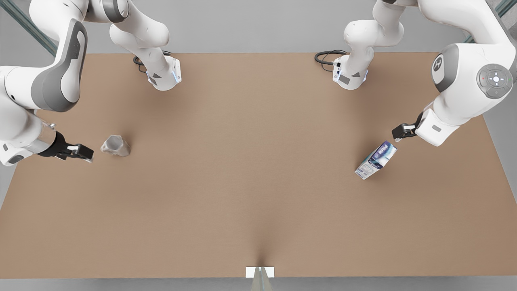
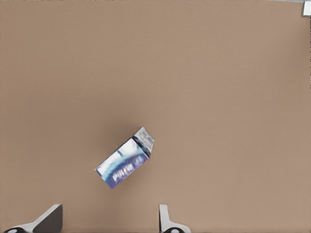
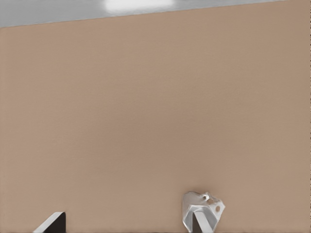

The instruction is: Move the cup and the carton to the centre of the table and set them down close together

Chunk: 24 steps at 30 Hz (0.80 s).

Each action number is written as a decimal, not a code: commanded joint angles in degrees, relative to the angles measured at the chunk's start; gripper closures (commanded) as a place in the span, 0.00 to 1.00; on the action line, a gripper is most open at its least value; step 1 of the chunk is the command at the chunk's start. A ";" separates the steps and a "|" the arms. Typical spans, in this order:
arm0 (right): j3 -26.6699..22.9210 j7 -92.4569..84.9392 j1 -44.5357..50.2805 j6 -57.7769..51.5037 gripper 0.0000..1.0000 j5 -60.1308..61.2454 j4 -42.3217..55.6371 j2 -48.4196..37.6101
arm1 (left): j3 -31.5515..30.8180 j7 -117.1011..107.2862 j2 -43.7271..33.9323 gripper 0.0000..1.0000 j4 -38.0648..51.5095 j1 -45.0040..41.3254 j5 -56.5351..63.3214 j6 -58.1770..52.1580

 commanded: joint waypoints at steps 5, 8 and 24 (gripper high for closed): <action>0.18 0.09 0.71 -0.22 0.00 -0.09 -3.69 -0.71 | 0.00 -0.35 0.40 0.00 -0.04 0.04 -0.18 0.00; 1.33 -0.17 0.80 1.54 0.00 -0.09 -9.58 -2.64 | 0.09 -0.62 0.40 0.00 -2.14 0.04 -0.36 1.23; 2.73 -25.40 -5.00 18.85 0.00 0.09 -34.54 -6.16 | 0.09 -0.26 0.40 0.00 -4.61 -0.05 -0.18 1.32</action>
